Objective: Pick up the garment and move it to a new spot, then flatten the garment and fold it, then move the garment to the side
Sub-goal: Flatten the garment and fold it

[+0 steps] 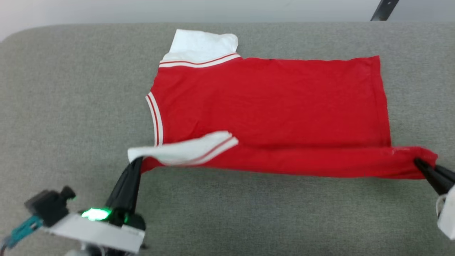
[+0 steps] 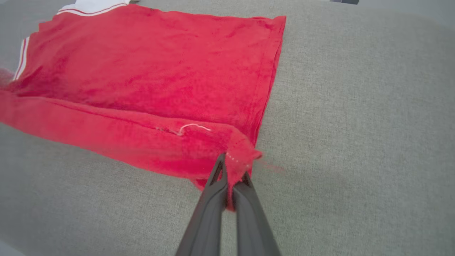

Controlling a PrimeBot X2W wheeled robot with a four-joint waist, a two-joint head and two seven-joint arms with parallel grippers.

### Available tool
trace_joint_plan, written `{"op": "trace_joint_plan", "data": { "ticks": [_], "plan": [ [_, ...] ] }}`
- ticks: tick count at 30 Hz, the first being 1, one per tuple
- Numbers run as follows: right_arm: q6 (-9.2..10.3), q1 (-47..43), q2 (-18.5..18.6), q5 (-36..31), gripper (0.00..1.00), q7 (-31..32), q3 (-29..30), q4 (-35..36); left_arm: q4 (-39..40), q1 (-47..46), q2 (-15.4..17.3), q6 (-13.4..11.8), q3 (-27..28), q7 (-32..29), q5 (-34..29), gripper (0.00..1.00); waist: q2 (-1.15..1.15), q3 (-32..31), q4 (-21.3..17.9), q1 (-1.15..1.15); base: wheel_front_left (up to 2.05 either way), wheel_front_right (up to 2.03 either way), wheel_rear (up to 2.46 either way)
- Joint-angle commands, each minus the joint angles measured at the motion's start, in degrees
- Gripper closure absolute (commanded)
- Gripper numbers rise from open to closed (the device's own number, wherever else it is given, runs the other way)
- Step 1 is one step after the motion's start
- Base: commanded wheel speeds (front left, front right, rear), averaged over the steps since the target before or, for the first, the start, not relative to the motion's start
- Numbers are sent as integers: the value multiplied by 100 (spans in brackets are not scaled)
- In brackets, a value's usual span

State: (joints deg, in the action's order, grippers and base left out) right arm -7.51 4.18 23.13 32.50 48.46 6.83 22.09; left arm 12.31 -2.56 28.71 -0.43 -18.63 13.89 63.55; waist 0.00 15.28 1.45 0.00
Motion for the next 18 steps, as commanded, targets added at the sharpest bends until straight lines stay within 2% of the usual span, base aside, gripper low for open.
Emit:
{"op": "trace_joint_plan", "data": {
  "ticks": [1,3,9,14,18],
  "plan": [
    [5,200,37,-17,100,-21,-71,-119,-153,-203,-149,103,-23,19,43,100,0,100,62,0,0,0,0],
    [6,456,162,-130,100,-53,-195,-361,-524,-573,-174,190,-85,29,-162,100,0,201,98,0,0,0,0],
    [6,1052,286,-314,100,-222,-460,-1033,-1549,-1424,-572,344,-256,66,-452,100,0,482,211,0,0,0,0],
    [5,1255,335,-329,100,-374,-617,-1452,-2342,-1791,-718,393,-456,58,-675,100,0,672,257,0,0,0,0],
    [5,1224,314,-289,100,-476,-637,-1589,-2677,-1933,-840,486,-457,81,-739,100,0,780,287,0,0,0,0]
  ]
}}
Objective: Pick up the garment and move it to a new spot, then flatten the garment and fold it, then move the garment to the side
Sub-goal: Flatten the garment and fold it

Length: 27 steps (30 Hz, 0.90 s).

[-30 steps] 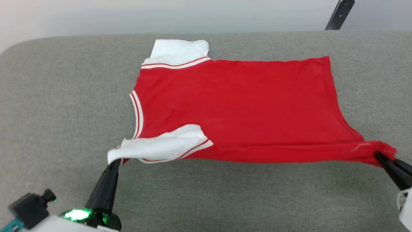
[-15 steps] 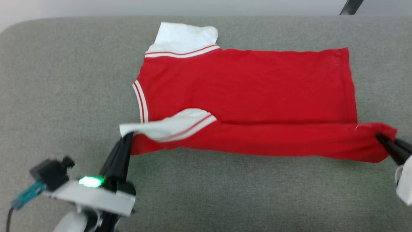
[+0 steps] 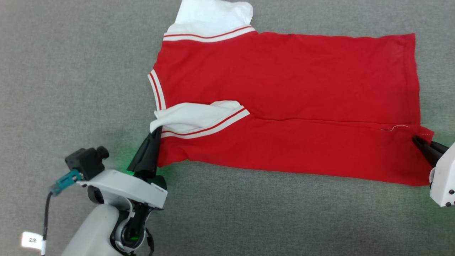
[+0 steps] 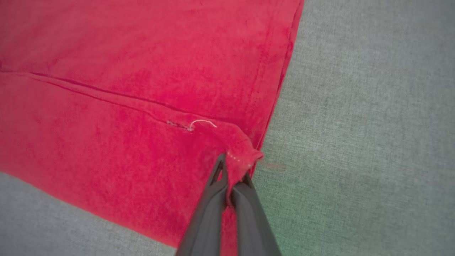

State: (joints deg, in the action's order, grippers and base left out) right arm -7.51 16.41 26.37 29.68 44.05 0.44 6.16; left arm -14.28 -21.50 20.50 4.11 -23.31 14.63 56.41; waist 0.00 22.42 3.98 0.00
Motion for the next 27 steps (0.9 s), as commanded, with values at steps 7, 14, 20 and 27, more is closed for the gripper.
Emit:
{"op": "trace_joint_plan", "data": {
  "ticks": [7,14,20,27],
  "plan": [
    [5,3,-118,-59,100,-195,-67,-263,-556,-284,-8,21,-127,25,-426,100,0,213,29,0,0,0,0],
    [5,59,-231,-95,100,-223,-218,-597,-1103,-515,-102,28,-279,-68,-558,94,0,298,36,0,0,0,0],
    [6,49,-287,-149,100,-305,-315,-809,-1418,-674,-129,70,-400,-170,-608,85,0,344,36,0,0,0,0],
    [6,29,-380,-147,0,-579,-315,-977,-1621,-673,-78,121,-477,-213,-593,0,0,126,16,0,0,0,0]
  ]
}}
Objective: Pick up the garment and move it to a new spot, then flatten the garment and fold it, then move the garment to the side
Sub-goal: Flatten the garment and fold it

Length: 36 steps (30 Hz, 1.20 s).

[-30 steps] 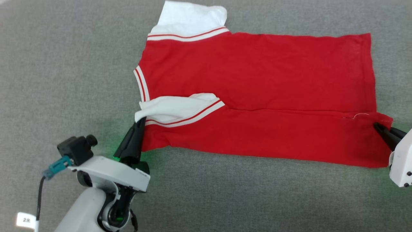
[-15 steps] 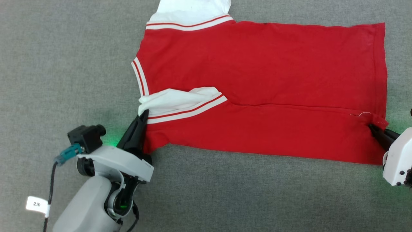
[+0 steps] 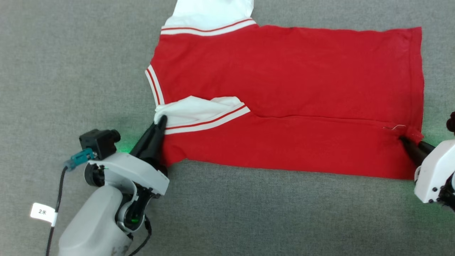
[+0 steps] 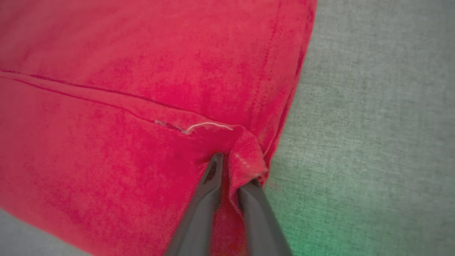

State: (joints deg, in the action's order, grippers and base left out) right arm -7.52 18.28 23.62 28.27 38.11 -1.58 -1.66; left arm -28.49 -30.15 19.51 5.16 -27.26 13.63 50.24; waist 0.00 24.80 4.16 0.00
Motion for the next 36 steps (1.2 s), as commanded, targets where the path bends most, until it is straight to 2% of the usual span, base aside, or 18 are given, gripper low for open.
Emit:
{"op": "trace_joint_plan", "data": {
  "ticks": [1,5,10,13,14,19,23,25,29,36],
  "plan": [
    [7,-164,-106,-5,0,-43,-94,-208,-189,211,68,13,-84,-102,-1,0,0,-172,-4,0,0,0,0],
    [8,-207,-142,68,0,-287,9,-187,65,291,291,-27,-35,-195,17,0,0,-447,0,0,0,0,0],
    [7,-241,-223,182,0,-496,171,-77,877,503,710,-341,94,-535,55,0,0,-692,-10,0,0,0,0],
    [7,-286,-251,187,0,-552,220,17,1531,716,1063,-711,141,-962,35,0,0,-697,-23,0,0,0,0],
    [7,-286,-251,187,0,-552,220,17,1531,716,1063,-711,141,-962,35,0,0,-697,-23,0,0,0,0],
    [7,-358,-293,194,0,-616,227,225,2771,1206,1535,-1441,103,-2026,225,0,0,-576,-115,0,0,0,0],
    [7,-365,-311,145,0,-641,180,363,3473,1488,1710,-1983,61,-2686,378,0,0,-441,-202,0,0,0,0],
    [7,-368,-292,101,0,-625,101,403,3635,1564,1794,-2141,42,-2850,378,0,0,-390,-247,0,0,0,0],
    [7,-309,-305,70,0,-607,2,473,3690,1623,1758,-2289,62,-2943,449,0,0,-339,-324,0,0,0,0],
    [7,-267,-269,60,0,-529,-58,623,3351,1493,1737,-2222,6,-3052,487,0,0,-301,-383,0,0,0,0]
  ]
}}
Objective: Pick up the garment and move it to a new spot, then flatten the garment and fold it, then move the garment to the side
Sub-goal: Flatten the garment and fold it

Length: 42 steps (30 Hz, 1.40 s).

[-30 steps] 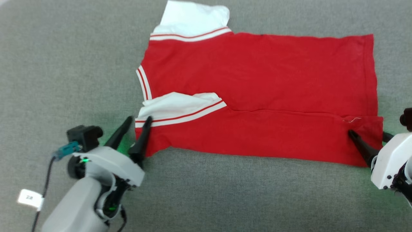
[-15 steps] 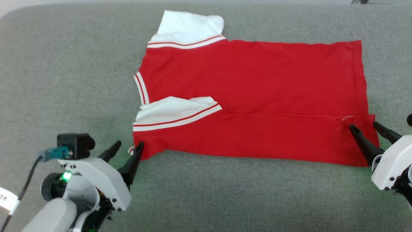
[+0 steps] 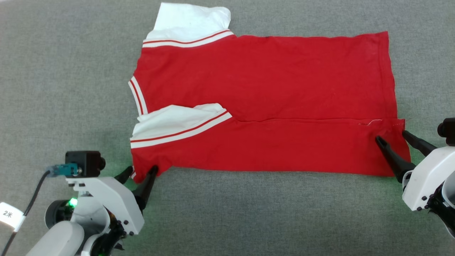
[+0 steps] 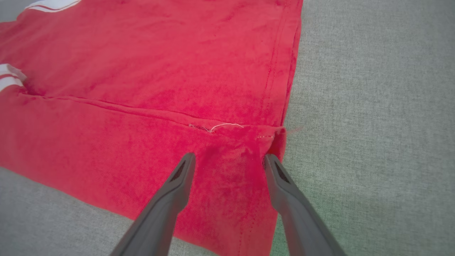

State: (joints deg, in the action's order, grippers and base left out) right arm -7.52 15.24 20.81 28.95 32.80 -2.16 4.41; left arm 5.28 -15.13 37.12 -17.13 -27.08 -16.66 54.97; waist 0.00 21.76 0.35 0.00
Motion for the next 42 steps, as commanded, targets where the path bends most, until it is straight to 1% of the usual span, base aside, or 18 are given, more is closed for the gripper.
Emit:
{"op": "trace_joint_plan", "data": {
  "ticks": [1,4,5,6,7,8,13,16,18,24,27,32,38,39,40,42],
  "plan": [
    [7,30,19,1,0,22,0,39,-76,-8,-59,35,-13,-36,67,0,0,5,-3,0,0,0,0],
    [7,16,24,-12,0,53,18,96,-191,-37,-110,99,-38,-61,128,0,0,17,-9,0,0,0,0],
    [7,14,23,-18,0,65,26,109,-216,-44,-126,128,-49,-69,143,5,0,21,-11,0,0,0,0],
    [7,11,23,-25,0,79,37,120,-234,-48,-144,166,-66,-79,167,56,0,22,-12,0,0,0,0],
    [7,5,24,-31,0,80,48,130,-243,-39,-190,202,-63,-60,211,97,0,21,-10,0,0,0,0],
    [7,-3,27,-39,0,93,56,137,-255,-38,-211,228,-65,-53,233,100,0,15,-9,0,0,0,0],
    [7,-29,97,-61,0,186,91,195,-325,-25,-238,264,-58,12,257,100,0,-81,-4,0,0,0,0],
    [7,-93,232,-120,0,385,95,269,-317,6,-278,284,-63,49,268,100,0,-150,6,0,0,0,0],
    [7,-194,374,-124,0,708,60,342,-297,12,-291,271,-65,83,263,100,0,-181,12,0,0,0,0],
    [7,-412,833,-110,0,1934,37,676,-212,46,-352,224,-123,103,224,100,0,-192,52,0,0,0,0],
    [7,-352,907,-47,0,2353,50,802,-195,4,-387,235,-146,108,224,100,0,-165,89,0,0,0,0],
    [7,-165,876,13,0,2706,-104,718,-214,-133,-454,281,-182,111,195,100,0,-55,188,0,0,0,0],
    [6,52,974,-21,0,2831,-348,346,-317,-293,-534,356,-212,130,194,100,0,103,309,0,0,0,0],
    [6,83,982,-14,19,2799,-375,288,-338,-324,-547,367,-218,136,190,100,0,123,326,0,0,0,0],
    [7,104,981,10,55,2775,-423,228,-362,-340,-562,387,-223,143,190,100,0,134,339,0,0,0,0],
    [7,131,1022,74,100,2738,-508,141,-409,-370,-580,406,-237,151,195,100,0,144,363,0,0,0,0]
  ]
}}
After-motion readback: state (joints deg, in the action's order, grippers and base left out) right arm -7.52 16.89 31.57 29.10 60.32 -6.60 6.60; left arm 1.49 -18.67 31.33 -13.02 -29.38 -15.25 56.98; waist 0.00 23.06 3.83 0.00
